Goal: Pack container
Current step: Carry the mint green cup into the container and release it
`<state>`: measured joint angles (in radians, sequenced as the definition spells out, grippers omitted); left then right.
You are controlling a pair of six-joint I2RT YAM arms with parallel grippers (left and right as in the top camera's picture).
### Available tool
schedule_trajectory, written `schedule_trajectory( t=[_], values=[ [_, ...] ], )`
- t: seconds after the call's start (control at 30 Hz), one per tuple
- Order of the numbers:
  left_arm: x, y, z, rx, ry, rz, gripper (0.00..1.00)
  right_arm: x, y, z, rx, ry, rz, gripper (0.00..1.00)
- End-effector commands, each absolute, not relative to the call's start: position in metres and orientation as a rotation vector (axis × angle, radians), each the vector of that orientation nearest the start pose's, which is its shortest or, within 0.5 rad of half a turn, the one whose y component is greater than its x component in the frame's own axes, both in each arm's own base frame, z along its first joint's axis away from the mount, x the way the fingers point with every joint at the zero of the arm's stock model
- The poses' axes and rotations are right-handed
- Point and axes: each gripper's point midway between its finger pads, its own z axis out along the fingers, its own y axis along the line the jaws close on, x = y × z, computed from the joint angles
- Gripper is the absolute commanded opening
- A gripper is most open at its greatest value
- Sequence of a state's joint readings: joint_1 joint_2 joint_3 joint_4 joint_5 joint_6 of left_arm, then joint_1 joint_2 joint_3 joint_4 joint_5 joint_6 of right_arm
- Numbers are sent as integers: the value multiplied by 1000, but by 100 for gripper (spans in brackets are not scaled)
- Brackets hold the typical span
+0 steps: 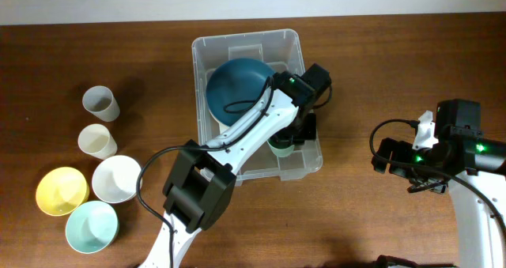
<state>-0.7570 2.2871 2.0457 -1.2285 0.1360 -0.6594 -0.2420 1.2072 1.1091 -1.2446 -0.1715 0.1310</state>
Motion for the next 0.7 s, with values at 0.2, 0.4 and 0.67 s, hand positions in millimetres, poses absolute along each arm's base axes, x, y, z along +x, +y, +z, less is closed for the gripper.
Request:
schedule_trajectory(
  t=[0.2, 0.4, 0.67],
  values=[
    [317, -352, 67, 58, 3174, -326, 1, 231, -25, 159, 493, 2853, 233, 99],
    [312, -356, 68, 33, 3199, -363, 4, 231, -25, 159, 493, 2853, 233, 99],
    [308, -354, 68, 31, 3219, -362, 19, 231, -25, 159, 493, 2852, 233, 99]
  ],
)
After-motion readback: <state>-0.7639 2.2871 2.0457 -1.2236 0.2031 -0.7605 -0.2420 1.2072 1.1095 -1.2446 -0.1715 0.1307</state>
